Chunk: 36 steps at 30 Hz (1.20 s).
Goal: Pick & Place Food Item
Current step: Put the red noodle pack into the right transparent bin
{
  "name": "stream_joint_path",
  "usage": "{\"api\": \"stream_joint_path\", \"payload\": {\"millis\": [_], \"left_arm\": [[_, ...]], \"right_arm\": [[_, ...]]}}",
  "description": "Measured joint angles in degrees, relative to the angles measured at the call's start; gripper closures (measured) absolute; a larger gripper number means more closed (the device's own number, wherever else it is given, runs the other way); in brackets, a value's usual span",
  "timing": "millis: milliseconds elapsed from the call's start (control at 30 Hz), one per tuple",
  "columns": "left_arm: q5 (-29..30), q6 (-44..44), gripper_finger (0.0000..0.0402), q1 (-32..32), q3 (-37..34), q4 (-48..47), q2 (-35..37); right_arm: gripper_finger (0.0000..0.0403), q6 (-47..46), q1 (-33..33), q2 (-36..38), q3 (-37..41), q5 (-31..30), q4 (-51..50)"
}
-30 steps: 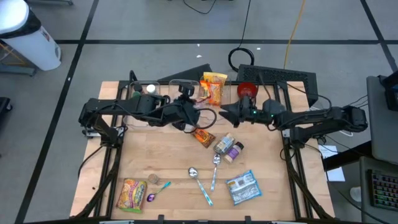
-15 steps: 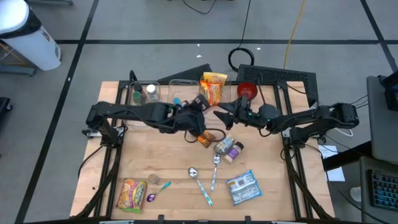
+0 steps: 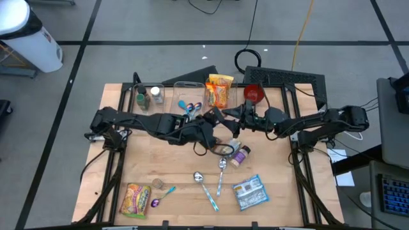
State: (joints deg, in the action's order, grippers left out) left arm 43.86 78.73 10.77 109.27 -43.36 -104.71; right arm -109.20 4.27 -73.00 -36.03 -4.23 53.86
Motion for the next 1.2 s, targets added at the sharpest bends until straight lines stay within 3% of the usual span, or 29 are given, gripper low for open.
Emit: {"api": "stream_joint_path", "payload": {"millis": [367,767,1033,1200], "left_arm": [[-0.15,-2.0,0.0402,1.67,0.0,0.26,-0.15],[-0.4,-5.76,0.0402,1.68,0.0,-1.55,-0.15],[-1.07,-5.96,0.0401,1.66,0.0,-1.57,-0.13],[-3.84,-8.14,0.0393,1.62,0.0,-1.55,-0.11]], "right_arm": [[0.0169,-0.93,-0.84,-0.01,0.0,0.02,0.43],[0.0283,0.82,-2.54,0.01,0.0,-0.42,2.04],[0.0384,3.77,-2.53,0.01,0.02,-0.21,3.19],[0.0397,5.19,-2.54,0.01,0.02,0.11,4.31]]}}
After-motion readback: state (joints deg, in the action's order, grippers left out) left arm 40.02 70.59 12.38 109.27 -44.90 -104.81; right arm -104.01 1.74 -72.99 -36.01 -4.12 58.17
